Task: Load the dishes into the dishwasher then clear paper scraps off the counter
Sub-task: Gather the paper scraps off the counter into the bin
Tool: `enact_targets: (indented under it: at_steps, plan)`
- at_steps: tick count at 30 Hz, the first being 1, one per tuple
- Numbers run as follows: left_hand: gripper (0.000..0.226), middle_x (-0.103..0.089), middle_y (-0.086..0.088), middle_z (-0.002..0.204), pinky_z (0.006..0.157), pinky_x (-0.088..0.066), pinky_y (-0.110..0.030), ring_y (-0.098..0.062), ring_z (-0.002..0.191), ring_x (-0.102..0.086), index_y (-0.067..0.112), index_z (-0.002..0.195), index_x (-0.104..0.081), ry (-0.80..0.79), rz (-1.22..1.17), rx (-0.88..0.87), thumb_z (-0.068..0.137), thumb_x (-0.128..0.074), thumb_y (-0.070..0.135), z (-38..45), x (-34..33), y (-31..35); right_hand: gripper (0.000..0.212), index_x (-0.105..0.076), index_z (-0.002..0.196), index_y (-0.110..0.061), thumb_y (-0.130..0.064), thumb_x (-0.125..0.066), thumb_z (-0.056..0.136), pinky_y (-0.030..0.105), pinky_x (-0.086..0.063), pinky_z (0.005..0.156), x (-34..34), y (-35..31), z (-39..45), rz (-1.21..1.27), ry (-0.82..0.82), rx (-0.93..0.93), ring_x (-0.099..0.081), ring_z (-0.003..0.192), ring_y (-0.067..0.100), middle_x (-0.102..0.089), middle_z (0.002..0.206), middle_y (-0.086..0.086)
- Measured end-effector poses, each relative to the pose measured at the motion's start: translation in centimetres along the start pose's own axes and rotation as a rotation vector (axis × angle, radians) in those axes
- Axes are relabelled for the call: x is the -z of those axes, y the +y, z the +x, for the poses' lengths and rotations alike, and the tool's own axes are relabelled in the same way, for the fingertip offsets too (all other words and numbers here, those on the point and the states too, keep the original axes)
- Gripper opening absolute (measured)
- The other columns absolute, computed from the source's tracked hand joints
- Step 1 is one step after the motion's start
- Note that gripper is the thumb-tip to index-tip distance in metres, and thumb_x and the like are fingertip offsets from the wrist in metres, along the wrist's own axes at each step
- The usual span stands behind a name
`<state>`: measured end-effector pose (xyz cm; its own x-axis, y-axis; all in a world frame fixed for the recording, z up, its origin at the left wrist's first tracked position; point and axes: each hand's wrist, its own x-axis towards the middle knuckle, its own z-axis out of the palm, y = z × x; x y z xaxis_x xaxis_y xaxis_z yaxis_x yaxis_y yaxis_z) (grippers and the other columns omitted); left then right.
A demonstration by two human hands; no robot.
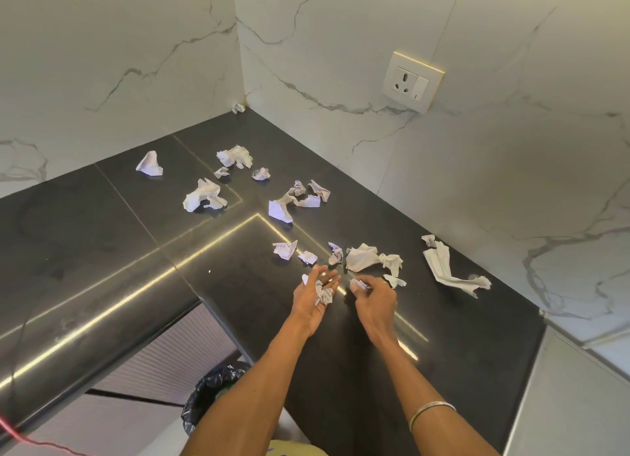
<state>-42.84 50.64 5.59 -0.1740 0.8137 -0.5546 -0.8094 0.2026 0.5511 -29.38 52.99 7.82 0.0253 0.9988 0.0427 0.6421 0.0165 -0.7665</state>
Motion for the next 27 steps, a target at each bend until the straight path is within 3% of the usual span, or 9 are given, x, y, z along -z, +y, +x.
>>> enact_targets:
  at_steps: [4, 8, 12, 15, 17, 20, 22, 24, 27]
  plan:
    - [0.042, -0.069, -0.02, 0.113, 0.088, -0.056, -0.038, -0.027, 0.097, -0.07, 0.004, 0.117, -0.064, -0.022, 0.065, -0.02, 0.096, -0.059, 0.039, 0.0, 0.4, -0.2, 0.015, -0.078, 0.095, -0.027, -0.018, -0.074, 0.083, 0.01, -0.047, 0.067, -0.3, -2.3, -0.9, 0.146, -0.034, 0.094, -0.065, 0.078, -0.003, -0.067, 0.081, -0.024]
    - [0.051, -0.072, -0.012, 0.105, 0.077, -0.056, -0.036, -0.021, 0.089, -0.07, 0.014, 0.114, -0.069, -0.061, 0.12, 0.02, 0.087, -0.059, 0.056, -0.3, 0.8, 0.0, 0.021, -0.079, 0.094, -0.019, -0.006, -0.064, 0.086, 0.004, -0.042, 0.063, -1.8, -4.1, -1.9, 0.056, -0.164, 0.208, -0.06, 0.071, -0.006, -0.066, 0.081, -0.014]
    - [0.041, -0.073, -0.014, 0.099, 0.068, -0.057, -0.032, -0.019, 0.076, -0.071, 0.01, 0.106, -0.069, -0.148, 0.101, 0.093, 0.088, -0.062, 0.045, -0.8, 1.8, 0.5, 0.016, -0.079, 0.087, -0.017, -0.006, -0.067, 0.086, 0.01, -0.043, 0.057, -3.5, -3.7, -3.1, -0.019, -0.155, 0.19, -0.056, 0.069, 0.002, -0.054, 0.081, -0.007]
    - [0.047, -0.067, -0.018, 0.111, 0.077, -0.054, -0.032, -0.022, 0.087, -0.067, 0.005, 0.116, -0.068, -0.125, 0.183, 0.082, 0.086, -0.071, 0.042, -0.6, 2.3, 0.3, 0.019, -0.078, 0.088, -0.029, -0.012, -0.07, 0.083, 0.023, -0.044, 0.058, -3.8, -2.9, -3.2, -0.186, -0.075, 0.233, -0.049, 0.071, 0.01, -0.054, 0.07, -0.014]
    - [0.054, -0.066, -0.02, 0.112, 0.083, -0.052, -0.035, -0.024, 0.092, -0.067, 0.001, 0.121, -0.065, -0.106, 0.197, 0.061, 0.084, -0.073, 0.039, -0.9, 2.0, 0.2, 0.023, -0.077, 0.093, -0.033, -0.014, -0.072, 0.081, 0.017, -0.041, 0.064, -3.3, -3.0, -2.8, -0.148, -0.096, 0.264, -0.051, 0.069, 0.006, -0.06, 0.068, -0.017]
    - [0.046, -0.07, -0.02, 0.108, 0.083, -0.055, -0.036, -0.027, 0.094, -0.07, -0.003, 0.121, -0.063, -0.091, 0.18, 0.04, 0.09, -0.068, 0.032, -1.1, 1.3, 0.1, 0.042, -0.063, 0.121, -0.034, -0.016, -0.072, 0.084, 0.004, -0.044, 0.069, -2.5, -2.8, -2.3, 0.124, -0.234, 0.201, -0.062, 0.079, -0.01, -0.067, 0.085, -0.017]
    - [0.05, -0.068, -0.021, 0.105, 0.071, -0.056, -0.033, -0.027, 0.089, -0.068, -0.003, 0.12, -0.063, -0.087, 0.18, 0.031, 0.086, -0.073, 0.031, -1.1, 1.0, 0.0, 0.043, -0.057, 0.13, -0.032, -0.024, -0.067, 0.089, 0.011, -0.052, 0.074, -2.1, -2.3, -2.0, 0.186, -0.254, 0.172, -0.064, 0.086, -0.006, -0.068, 0.099, -0.015]
    - [0.056, -0.061, -0.02, 0.096, 0.055, -0.047, -0.027, -0.022, 0.076, -0.06, -0.002, 0.121, -0.062, -0.099, 0.177, 0.037, 0.079, -0.08, 0.031, -1.1, 1.0, 0.2, 0.032, -0.06, 0.125, -0.028, -0.03, -0.059, 0.094, 0.022, -0.055, 0.077, -1.5, -1.7, -1.4, 0.187, -0.157, 0.151, -0.065, 0.091, -0.001, -0.067, 0.108, -0.01]
    - [0.042, -0.053, -0.009, 0.077, 0.045, -0.039, -0.02, -0.012, 0.058, -0.051, 0.007, 0.112, -0.062, -0.109, 0.16, 0.07, 0.08, -0.078, 0.028, -0.9, 1.1, 0.4, 0.035, -0.055, 0.13, -0.023, -0.019, -0.055, 0.095, 0.024, -0.045, 0.088, 0.2, -0.3, 0.8, 0.008, 0.046, 0.055, -0.056, 0.113, 0.014, -0.057, 0.125, -0.002]
